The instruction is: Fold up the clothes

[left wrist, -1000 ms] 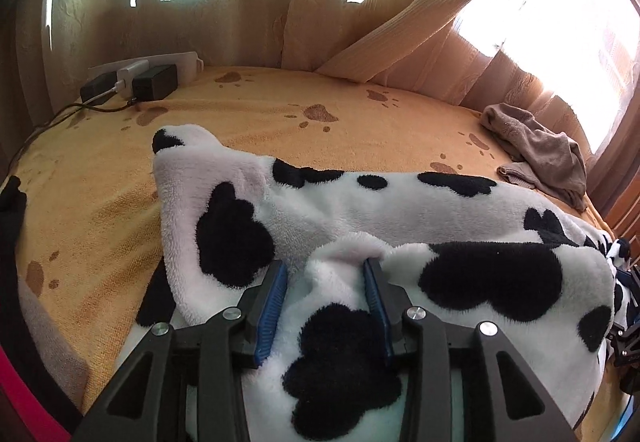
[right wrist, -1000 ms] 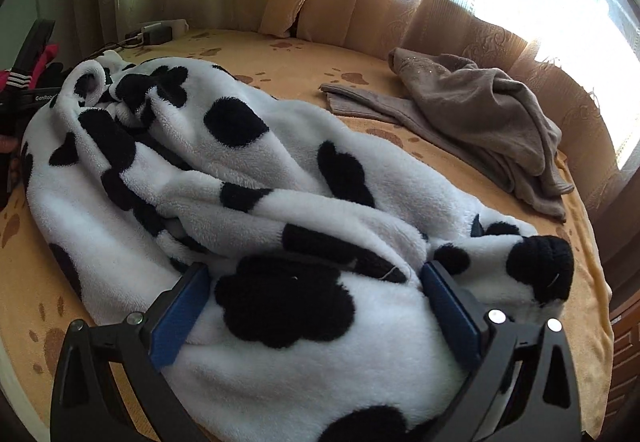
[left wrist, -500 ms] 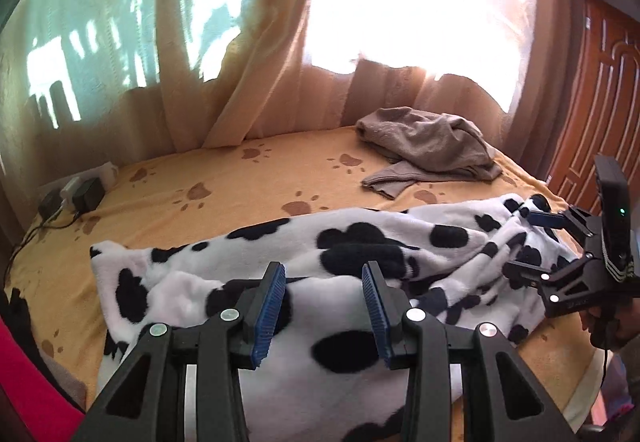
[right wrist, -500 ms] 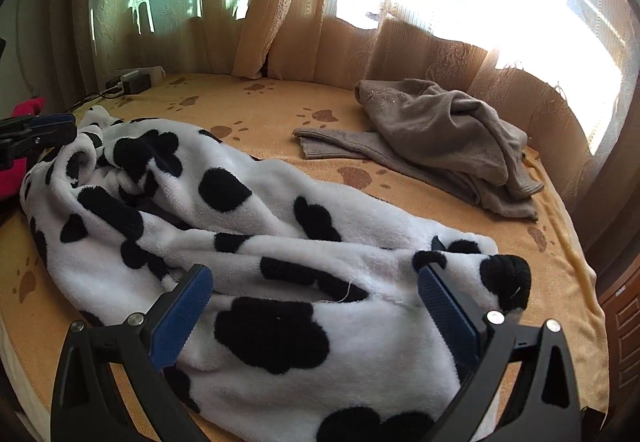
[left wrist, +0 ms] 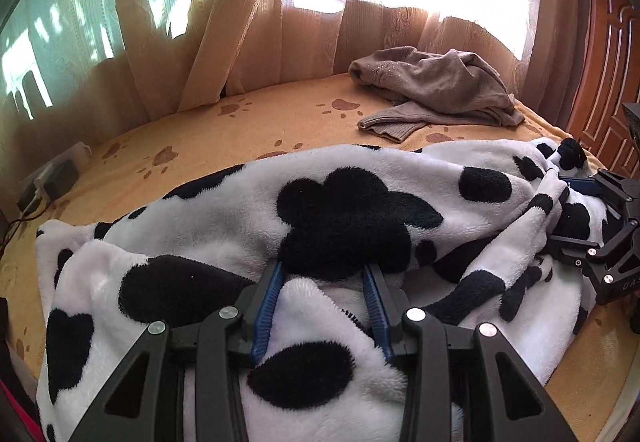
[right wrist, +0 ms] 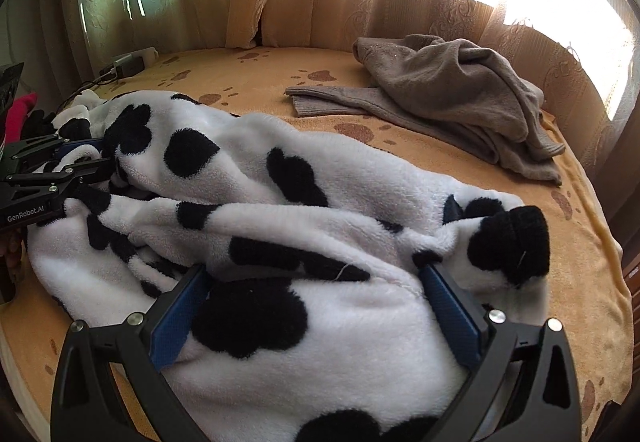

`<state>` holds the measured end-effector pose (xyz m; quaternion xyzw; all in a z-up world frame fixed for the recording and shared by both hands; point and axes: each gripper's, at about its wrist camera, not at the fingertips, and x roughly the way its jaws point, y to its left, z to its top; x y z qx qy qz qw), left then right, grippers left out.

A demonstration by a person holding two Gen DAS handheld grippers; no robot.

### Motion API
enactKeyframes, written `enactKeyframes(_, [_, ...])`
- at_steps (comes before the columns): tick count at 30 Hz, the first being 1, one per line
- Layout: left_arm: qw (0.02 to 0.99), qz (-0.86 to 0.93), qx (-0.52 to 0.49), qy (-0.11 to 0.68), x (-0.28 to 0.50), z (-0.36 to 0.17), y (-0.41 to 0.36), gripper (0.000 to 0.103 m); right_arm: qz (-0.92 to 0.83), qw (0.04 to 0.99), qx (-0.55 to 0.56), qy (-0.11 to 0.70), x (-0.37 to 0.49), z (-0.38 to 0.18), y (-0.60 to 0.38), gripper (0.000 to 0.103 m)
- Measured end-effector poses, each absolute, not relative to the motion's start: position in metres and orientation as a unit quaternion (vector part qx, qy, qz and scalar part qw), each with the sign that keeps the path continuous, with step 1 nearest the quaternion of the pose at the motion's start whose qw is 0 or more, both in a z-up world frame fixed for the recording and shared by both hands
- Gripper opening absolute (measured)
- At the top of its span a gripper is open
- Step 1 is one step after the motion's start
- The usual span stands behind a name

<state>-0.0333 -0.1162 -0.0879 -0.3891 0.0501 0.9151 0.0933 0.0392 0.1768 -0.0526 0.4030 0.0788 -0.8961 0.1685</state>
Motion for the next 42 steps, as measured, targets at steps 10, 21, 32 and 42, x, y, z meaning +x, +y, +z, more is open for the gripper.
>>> enactKeyframes(10, [0.097, 0.908, -0.402, 0.072, -0.032, -0.063, -0.096, 0.042, -0.867, 0.222, 0.330, -0.300, 0.098, -0.021, 0.321, 0.103])
enactKeyframes(21, [0.265, 0.874, -0.393, 0.104, -0.023, -0.039, 0.040, 0.043, -0.663, 0.346, 0.315, -0.585, 0.151, -0.075, 0.356, 0.103])
enactKeyframes(32, [0.246, 0.873, -0.395, 0.147, -0.075, -0.043, 0.101, 0.043, -0.518, 0.299, 0.367, -0.712, 0.141, -0.114, 0.307, 0.103])
enactKeyframes(42, [0.265, 0.861, -0.418, 0.115, -0.085, -0.066, 0.076, 0.043, -0.607, 0.107, 0.412, -0.671, 0.121, -0.090, 0.297, 0.103])
